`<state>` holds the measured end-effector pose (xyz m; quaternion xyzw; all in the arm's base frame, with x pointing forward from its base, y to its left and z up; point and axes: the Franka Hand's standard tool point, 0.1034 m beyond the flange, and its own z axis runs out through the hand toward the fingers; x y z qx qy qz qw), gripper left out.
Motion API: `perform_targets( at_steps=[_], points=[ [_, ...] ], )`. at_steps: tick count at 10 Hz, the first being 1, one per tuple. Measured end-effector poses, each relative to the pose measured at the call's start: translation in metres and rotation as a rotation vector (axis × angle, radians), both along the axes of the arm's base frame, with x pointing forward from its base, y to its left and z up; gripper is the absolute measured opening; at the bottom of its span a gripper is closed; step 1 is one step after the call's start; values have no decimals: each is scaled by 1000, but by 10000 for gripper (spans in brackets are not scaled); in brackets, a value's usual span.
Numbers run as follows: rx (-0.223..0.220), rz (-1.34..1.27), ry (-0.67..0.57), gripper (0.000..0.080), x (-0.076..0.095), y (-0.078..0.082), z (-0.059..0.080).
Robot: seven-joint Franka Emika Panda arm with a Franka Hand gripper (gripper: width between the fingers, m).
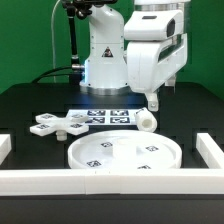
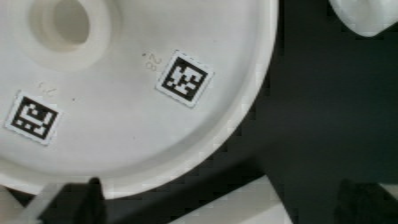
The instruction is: Assemble round table
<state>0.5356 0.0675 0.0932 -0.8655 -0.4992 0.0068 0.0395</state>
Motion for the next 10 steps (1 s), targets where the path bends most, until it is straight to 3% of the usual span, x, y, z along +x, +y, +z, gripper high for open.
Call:
perform_targets(
  at_steps=[4, 8, 10],
  points=[
    [9, 46, -13, 650, 2, -7, -3],
    [5, 145, -58, 650, 11, -56, -30],
    [9, 135, -48, 650, 11, -68, -42]
  ],
)
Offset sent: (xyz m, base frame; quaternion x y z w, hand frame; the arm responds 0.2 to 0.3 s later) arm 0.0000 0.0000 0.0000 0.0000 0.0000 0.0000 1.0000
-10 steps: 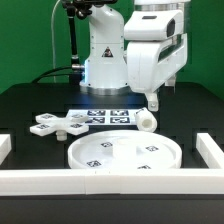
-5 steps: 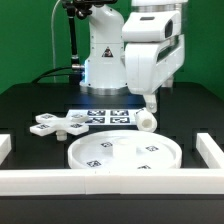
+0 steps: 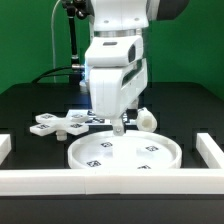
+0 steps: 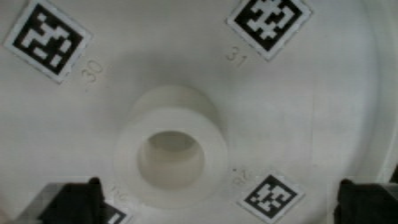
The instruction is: Assemble round table
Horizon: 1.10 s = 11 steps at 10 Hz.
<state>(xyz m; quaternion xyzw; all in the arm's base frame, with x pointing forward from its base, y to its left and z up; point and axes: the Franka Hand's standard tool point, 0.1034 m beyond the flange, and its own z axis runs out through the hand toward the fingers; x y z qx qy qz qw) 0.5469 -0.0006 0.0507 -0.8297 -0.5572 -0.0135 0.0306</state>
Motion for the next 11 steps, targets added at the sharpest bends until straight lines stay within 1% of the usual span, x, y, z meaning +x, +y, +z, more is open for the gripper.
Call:
perform_targets(
  at_steps=[2, 3, 4, 7, 8, 10, 11],
  points=[
    [5, -8, 28, 650, 0, -3, -13],
    [9, -9, 46, 650, 7, -3, -18],
    [11, -10, 38, 650, 14, -3, -21],
    [16, -8, 40, 650, 19, 0, -28],
    [16, -10, 40, 650, 18, -1, -31],
    [15, -13, 35, 650, 17, -3, -33],
    [15, -14, 36, 525, 16, -3, -33]
  ],
)
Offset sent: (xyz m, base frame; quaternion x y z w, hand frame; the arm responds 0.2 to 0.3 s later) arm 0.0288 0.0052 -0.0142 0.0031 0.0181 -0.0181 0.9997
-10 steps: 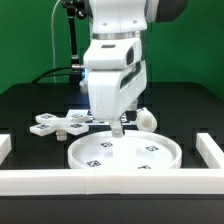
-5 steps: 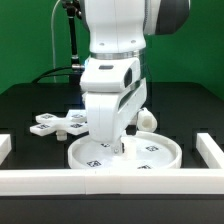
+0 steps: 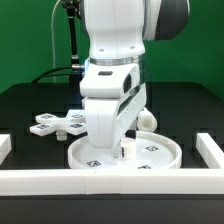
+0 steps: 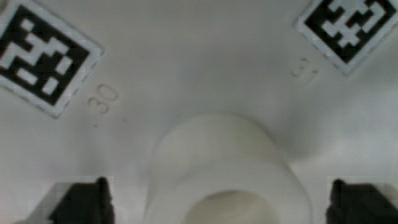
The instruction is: Assemble round table
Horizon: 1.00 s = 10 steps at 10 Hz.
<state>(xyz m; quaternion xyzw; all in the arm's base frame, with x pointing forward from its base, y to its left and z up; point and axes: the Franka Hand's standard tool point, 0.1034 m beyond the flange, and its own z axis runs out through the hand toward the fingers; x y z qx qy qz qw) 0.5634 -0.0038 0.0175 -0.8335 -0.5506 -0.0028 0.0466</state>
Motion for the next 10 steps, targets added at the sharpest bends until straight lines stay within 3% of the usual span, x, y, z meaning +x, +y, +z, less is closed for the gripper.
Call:
perform_targets(
  at_steps=[1, 2, 7, 10],
  points=[
    [0, 0, 0, 525, 0, 0, 0],
    [0, 0, 2, 404, 0, 0, 0],
    [0, 0, 2, 407, 0, 0, 0],
    [4, -17, 5, 409, 2, 19, 0]
  ],
)
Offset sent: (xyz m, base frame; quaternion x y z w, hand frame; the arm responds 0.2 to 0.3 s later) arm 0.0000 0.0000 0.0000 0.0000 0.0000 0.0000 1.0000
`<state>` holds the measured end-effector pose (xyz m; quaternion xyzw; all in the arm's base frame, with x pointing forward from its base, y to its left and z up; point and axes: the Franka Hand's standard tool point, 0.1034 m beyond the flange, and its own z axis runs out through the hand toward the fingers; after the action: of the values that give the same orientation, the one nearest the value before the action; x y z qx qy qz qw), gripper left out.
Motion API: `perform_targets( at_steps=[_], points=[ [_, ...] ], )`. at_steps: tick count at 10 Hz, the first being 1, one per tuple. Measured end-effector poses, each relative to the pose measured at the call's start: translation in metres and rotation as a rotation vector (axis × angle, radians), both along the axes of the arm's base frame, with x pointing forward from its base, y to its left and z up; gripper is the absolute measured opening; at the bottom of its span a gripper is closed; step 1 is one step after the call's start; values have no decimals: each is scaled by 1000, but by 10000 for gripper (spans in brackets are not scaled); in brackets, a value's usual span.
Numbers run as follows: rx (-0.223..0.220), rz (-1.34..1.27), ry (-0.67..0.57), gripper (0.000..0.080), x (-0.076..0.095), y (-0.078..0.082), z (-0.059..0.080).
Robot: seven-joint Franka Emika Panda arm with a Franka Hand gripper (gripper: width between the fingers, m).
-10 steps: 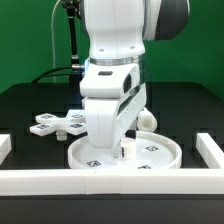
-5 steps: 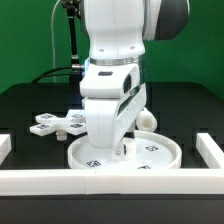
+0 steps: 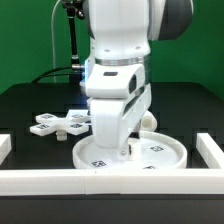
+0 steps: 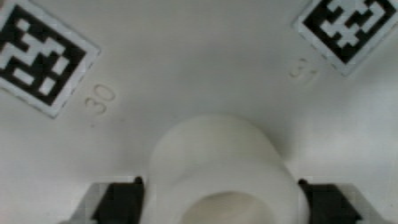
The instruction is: Assemble round table
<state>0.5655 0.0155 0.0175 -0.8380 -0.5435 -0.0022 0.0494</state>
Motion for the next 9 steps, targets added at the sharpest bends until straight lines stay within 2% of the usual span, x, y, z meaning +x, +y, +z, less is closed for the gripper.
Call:
perform_targets(
  at_steps=[3, 8, 9],
  points=[
    [1, -8, 9, 409, 2, 21, 0],
    [-6, -6, 13, 410, 1, 21, 0],
    [-6, -6, 12, 594, 2, 21, 1]
  ],
)
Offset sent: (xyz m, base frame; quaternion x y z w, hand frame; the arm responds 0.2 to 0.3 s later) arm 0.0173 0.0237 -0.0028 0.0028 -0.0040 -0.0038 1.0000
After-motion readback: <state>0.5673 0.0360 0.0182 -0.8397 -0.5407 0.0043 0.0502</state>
